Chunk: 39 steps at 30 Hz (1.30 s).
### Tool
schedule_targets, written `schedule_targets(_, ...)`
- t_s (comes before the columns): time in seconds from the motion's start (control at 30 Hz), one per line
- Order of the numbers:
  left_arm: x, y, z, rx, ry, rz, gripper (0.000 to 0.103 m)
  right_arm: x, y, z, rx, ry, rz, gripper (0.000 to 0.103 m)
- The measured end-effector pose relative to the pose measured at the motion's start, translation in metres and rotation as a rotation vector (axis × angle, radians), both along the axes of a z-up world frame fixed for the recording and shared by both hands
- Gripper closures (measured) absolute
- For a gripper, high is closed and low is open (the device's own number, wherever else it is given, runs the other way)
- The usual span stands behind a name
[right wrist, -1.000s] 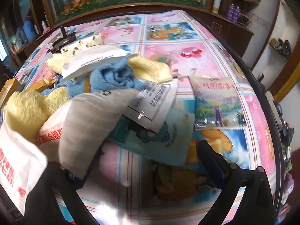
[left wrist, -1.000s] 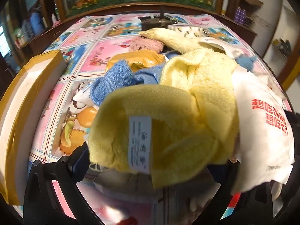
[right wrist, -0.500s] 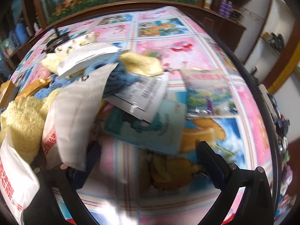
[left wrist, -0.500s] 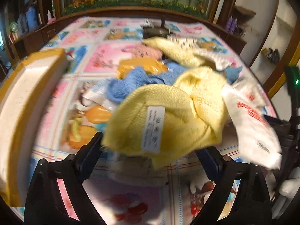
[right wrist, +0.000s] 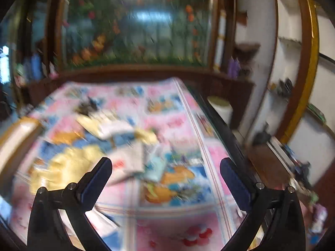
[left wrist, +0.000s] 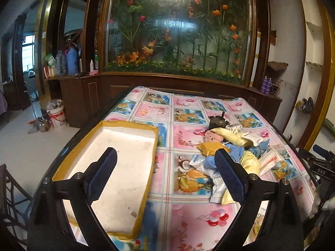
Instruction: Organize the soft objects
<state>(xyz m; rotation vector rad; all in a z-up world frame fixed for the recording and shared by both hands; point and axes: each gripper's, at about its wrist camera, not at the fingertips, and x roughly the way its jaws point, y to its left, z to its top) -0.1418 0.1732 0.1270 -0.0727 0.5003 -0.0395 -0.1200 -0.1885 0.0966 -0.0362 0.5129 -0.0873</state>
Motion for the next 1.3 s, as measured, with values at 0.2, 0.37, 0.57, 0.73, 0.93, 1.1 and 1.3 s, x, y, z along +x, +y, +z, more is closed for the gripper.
schedule_targets(0.2, -0.008, -0.012, -0.02, 0.064, 0.071, -0.058, 0.008, 0.036, 0.023, -0.039, 0.137, 0.322, 0.275, 0.001)
schedule_targets(0.37, 0.003, -0.032, -0.027, 0.055, 0.095, -0.128, 0.008, 0.037, 0.038, -0.064, 0.151, 0.421, 0.322, 0.001)
schedule_targets(0.57, 0.023, -0.076, -0.026, 0.069, 0.115, -0.285, 0.008, 0.033, 0.029, -0.067, 0.196, 0.416, 0.29, 0.001)
schedule_targets(0.73, 0.044, -0.139, -0.031, 0.164, 0.09, -0.447, 0.009, 0.032, 0.002, -0.067, 0.249, 0.393, 0.237, 0.001)
schedule_targets(0.93, 0.086, -0.198, -0.061, 0.287, 0.16, -0.542, 0.01, 0.036, -0.021, -0.075, 0.349, 0.405, 0.218, 0.001)
schedule_targets(1.1, 0.113, -0.208, -0.084, 0.259, 0.298, -0.622, 0.063, 0.036, -0.025, -0.074, 0.394, 0.396, 0.236, 0.001)
schedule_targets(1.3, 0.116, -0.208, -0.084, 0.221, 0.303, -0.613, 0.058, 0.034, -0.024, -0.073, 0.407, 0.392, 0.265, 0.001)
